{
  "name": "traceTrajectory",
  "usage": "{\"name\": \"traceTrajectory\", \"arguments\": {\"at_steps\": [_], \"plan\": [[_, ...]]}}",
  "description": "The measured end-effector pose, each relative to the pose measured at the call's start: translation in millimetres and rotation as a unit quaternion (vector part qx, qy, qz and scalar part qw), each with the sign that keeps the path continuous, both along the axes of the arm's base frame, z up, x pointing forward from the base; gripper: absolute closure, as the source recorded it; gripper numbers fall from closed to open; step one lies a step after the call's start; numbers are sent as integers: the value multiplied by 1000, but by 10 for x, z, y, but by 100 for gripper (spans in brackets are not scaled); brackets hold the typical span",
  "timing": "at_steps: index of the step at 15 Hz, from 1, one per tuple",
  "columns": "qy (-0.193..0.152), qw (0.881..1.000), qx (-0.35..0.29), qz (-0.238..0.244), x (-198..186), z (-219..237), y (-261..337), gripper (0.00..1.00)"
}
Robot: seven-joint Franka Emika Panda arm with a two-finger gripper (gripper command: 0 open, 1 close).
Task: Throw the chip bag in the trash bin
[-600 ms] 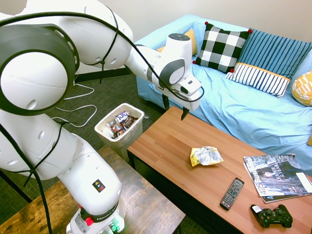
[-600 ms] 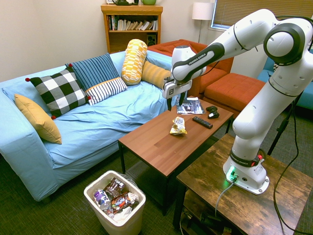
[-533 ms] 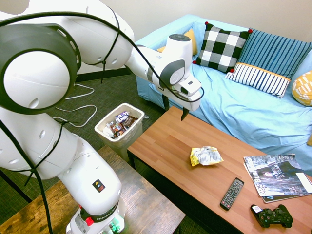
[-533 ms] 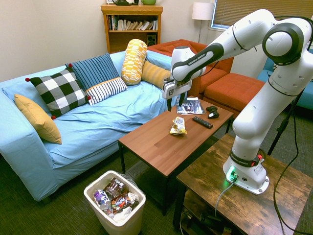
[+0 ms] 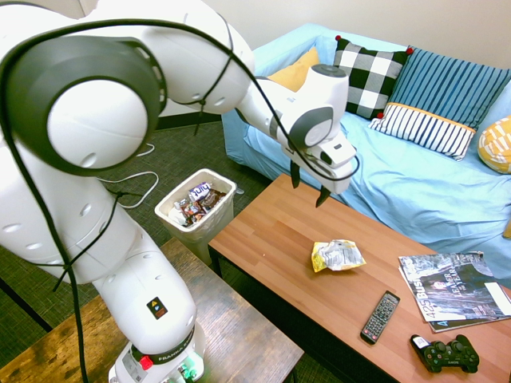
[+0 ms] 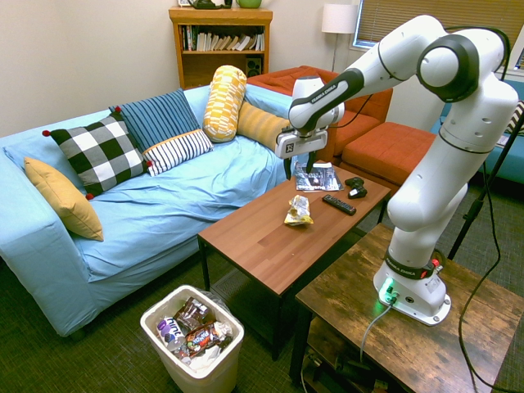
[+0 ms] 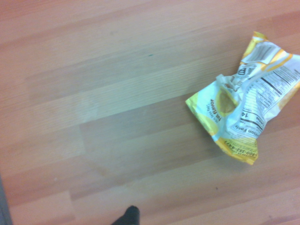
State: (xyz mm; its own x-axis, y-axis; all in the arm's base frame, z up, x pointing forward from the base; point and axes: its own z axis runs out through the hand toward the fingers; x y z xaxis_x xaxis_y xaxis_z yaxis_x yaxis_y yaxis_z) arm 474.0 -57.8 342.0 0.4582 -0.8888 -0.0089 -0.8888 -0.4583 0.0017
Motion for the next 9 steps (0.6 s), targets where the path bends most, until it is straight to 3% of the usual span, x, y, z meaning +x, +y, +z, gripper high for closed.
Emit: {"name": "traceTrajectory", "arguments": {"at_steps": [5, 9], "plan": [[39, 993, -5, -111, 522, -910, -390, 0], [64, 985, -24, -158, 756, -1463, -614, 0]]}}
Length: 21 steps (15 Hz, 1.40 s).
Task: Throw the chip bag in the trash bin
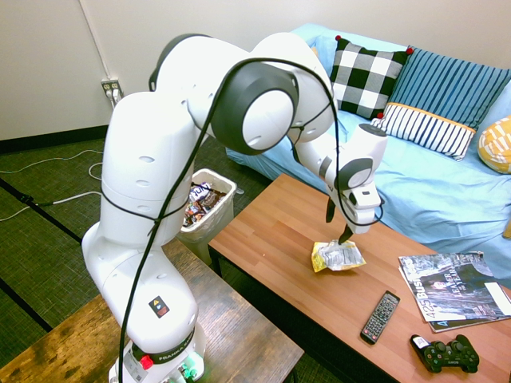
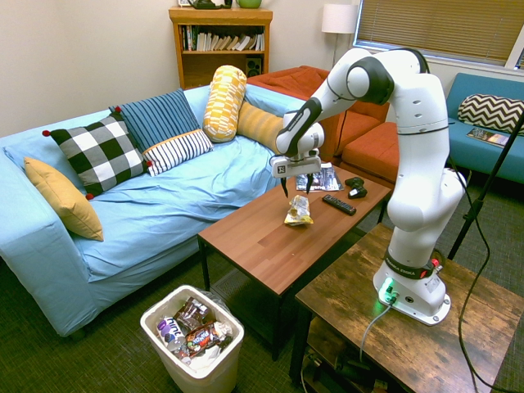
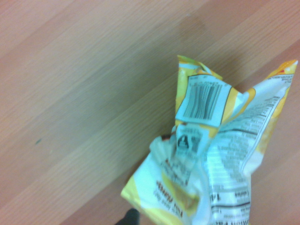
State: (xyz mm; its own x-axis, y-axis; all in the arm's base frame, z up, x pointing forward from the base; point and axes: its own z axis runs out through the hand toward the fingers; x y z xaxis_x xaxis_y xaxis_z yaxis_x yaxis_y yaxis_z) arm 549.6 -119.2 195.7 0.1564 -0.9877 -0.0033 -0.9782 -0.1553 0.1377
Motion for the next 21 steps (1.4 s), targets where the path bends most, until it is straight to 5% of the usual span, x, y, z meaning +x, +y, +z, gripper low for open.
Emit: {"name": "traceTrajectory", "arguments": {"at_steps": [5, 6, 21], "plan": [[25, 999, -21, -18, 155, -598, -108, 0], [27, 999, -24, -21, 174, -666, -154, 100], [25, 999, -12, -29, 227, -824, -209, 100]]}}
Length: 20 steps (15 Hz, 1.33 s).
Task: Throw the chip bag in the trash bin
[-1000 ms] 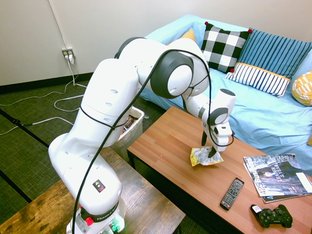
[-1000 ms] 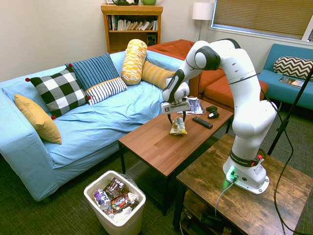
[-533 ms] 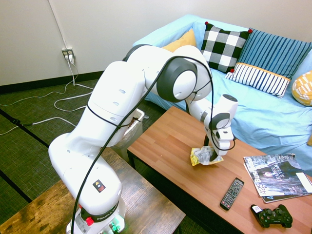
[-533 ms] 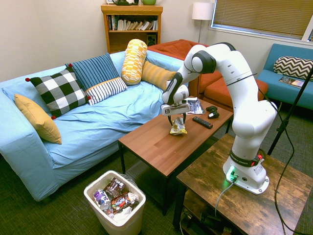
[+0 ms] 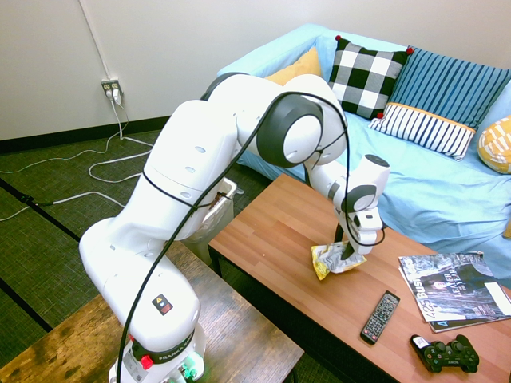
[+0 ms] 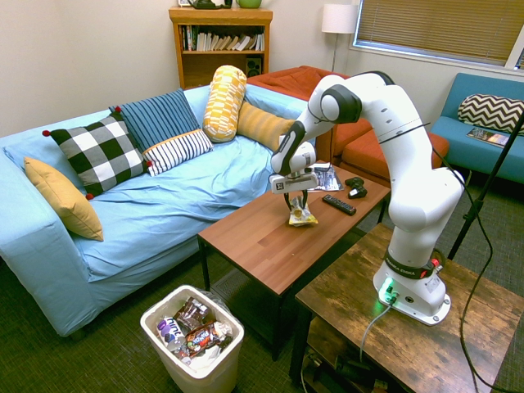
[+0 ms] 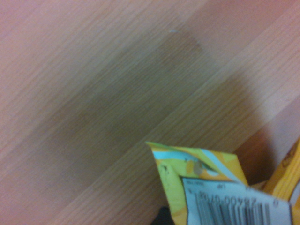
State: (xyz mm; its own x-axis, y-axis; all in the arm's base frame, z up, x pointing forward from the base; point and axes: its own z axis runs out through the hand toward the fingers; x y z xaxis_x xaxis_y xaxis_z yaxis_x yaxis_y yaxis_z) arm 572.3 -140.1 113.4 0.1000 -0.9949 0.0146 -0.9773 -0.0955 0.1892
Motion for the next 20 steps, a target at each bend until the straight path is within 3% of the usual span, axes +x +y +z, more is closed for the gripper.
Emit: {"name": "traceTrajectory", "arguments": {"at_steps": [7, 12, 17, 20], "plan": [[-11, 1000, 3, 3, -31, 13, 49, 100], [-75, 996, 34, 45, -29, 547, 589, 100], [-139, 984, 29, 110, -207, 1567, 2223, 100], [-164, 975, 14, 150, -571, 1814, 3526, 100]]}}
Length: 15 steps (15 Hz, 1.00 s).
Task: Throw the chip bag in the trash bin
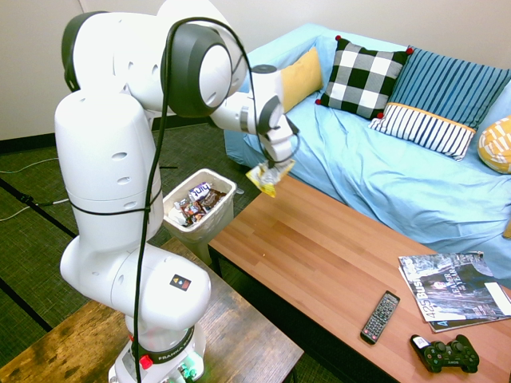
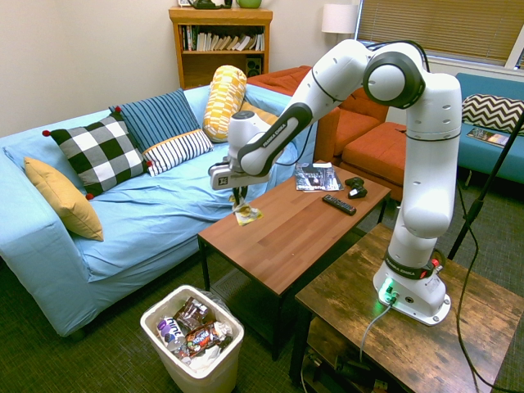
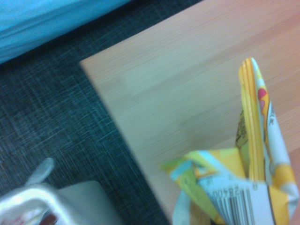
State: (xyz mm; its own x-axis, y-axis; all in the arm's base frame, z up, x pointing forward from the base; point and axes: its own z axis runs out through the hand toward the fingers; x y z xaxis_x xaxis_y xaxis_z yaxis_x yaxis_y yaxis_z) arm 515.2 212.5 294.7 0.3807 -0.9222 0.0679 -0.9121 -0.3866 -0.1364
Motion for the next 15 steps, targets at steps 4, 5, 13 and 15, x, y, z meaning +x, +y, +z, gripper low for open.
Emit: {"name": "traceTrajectory", "arguments": {"at_steps": [4, 5, 13, 15], "plan": [[-11, 999, -26, 42, -507, -63, 1437, 100], [-10, 998, -32, 51, -571, -165, 1735, 100], [38, 993, -72, 85, -668, -1723, 3033, 0], [48, 993, -78, 79, -625, -1913, 3100, 0]]}}
